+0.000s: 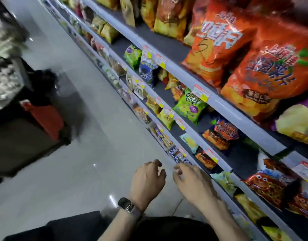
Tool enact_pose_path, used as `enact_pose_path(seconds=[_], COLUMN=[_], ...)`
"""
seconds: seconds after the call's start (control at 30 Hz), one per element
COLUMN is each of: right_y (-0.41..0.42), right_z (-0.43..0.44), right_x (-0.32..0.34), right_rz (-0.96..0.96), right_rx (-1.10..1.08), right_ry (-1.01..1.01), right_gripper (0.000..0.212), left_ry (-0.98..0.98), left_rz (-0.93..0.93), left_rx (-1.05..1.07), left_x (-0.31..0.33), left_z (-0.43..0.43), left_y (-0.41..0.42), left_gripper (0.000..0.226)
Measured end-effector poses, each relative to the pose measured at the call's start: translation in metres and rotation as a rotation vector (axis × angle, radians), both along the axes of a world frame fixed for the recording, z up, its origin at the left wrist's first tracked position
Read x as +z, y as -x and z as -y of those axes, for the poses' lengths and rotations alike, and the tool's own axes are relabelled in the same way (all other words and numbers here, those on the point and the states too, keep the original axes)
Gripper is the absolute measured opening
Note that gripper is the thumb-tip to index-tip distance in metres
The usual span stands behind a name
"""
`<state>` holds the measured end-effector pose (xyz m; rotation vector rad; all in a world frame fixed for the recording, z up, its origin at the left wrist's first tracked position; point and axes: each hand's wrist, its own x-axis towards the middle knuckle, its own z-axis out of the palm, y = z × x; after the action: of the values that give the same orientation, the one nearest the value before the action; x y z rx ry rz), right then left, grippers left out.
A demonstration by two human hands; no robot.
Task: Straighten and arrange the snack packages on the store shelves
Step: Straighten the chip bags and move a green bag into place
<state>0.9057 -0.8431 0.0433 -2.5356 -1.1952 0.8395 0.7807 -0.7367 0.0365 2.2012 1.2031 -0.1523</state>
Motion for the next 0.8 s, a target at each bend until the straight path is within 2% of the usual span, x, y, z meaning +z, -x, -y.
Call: enact_pose_path(seconds=[0.33,0.47,0.8], right_y=[0.068,0.081,0.039], right_z=[-0.130,-0.167,-0.289], right_x=[0.008,0.011,0.002], right_rz=[0.159,0.148,0.109], right_rx=[0.160,0.219,0.272], right_ry=[0.060,0.092,0.072], right_gripper=[0.034,0.033,0.037], left_ry=[-0.057,-0.044,0.003], left_rz=[-0.012,-0.049,-0.102], left_rx=[0.085,0.094,0.129], left_x=[0.001,0.000,-0.006], left_z=[-0.140,-0.188,-0.293], left_y=[0.081,0.101,0.063], left_gripper=[0.040,0.041,0.042])
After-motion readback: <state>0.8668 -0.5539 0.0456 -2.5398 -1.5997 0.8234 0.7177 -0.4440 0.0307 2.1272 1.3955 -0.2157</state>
